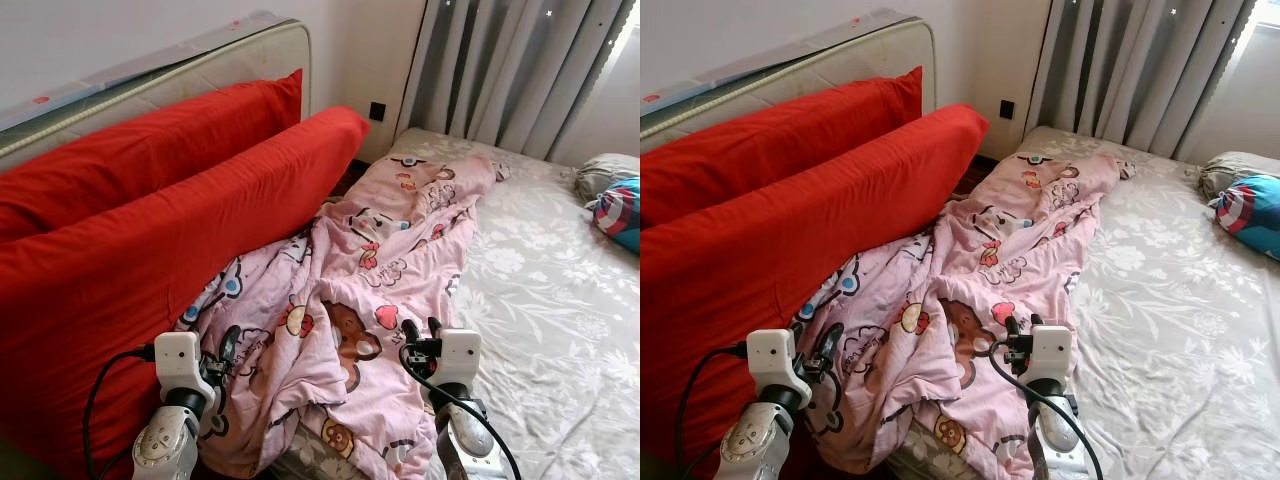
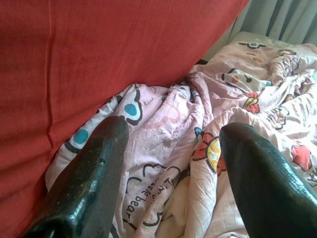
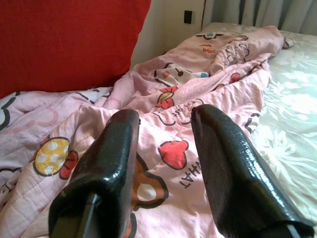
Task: Clean up the room
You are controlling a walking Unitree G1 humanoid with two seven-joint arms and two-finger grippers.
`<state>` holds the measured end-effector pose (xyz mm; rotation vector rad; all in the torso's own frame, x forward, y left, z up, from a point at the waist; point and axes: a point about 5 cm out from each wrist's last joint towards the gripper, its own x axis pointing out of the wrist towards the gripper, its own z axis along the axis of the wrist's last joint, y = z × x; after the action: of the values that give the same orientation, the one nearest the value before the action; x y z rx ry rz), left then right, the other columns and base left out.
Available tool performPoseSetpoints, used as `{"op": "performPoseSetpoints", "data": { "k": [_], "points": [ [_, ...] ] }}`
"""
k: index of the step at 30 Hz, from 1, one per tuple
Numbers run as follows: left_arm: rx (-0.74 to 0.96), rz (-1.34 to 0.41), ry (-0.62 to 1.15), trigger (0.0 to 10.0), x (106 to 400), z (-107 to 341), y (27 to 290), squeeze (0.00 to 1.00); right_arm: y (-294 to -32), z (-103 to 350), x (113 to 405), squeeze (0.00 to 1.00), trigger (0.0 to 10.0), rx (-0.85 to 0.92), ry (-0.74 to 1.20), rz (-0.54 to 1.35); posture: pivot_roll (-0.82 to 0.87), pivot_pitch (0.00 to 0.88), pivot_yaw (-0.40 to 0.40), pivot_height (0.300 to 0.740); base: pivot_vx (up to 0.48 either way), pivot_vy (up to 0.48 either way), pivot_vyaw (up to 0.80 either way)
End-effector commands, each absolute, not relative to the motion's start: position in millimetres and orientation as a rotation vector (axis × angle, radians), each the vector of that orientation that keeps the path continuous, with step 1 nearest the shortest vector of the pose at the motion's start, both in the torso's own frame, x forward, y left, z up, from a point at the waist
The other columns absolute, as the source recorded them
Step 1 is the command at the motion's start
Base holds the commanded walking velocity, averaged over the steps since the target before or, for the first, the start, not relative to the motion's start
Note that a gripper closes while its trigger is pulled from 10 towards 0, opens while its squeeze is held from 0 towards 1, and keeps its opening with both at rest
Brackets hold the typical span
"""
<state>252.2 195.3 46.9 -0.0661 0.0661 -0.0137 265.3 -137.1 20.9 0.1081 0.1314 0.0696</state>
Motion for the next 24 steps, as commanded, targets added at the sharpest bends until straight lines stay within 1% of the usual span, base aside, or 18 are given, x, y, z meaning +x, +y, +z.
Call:
{"op": "performPoseSetpoints", "data": {
  "k": [1,6,13,19,24],
  "points": [
    [-0.061,-0.016,0.065,10.0,255.5,49.8,194.8,0.00,-134.8,18.8,265.3,0.00,10.0,0.112,0.147,0.078,-0.02,0.031,-0.038,0.720,0.000,0.000,0.00],
    [-0.065,-0.024,0.067,10.0,257.0,50.0,193.2,0.00,-133.5,18.7,262.6,0.00,10.0,0.115,0.149,0.089,-0.03,0.044,-0.033,0.691,0.000,0.000,0.00],
    [-0.065,-0.031,0.070,10.0,256.9,50.1,191.2,0.00,-132.4,20.1,261.6,0.00,10.0,0.135,0.137,0.095,-0.03,0.043,-0.030,0.691,0.000,0.000,0.00],
    [-0.061,-0.034,0.074,10.0,257.1,50.3,191.0,0.00,-130.7,14.9,261.9,0.00,10.0,0.116,0.178,0.101,-0.03,0.043,-0.027,0.691,0.000,0.000,0.00],
    [-0.062,-0.040,0.080,10.0,257.0,48.3,189.6,0.00,-128.0,14.0,261.1,0.00,10.0,0.123,0.181,0.122,-0.03,0.037,-0.027,0.666,0.000,0.000,0.00]
  ]
}}
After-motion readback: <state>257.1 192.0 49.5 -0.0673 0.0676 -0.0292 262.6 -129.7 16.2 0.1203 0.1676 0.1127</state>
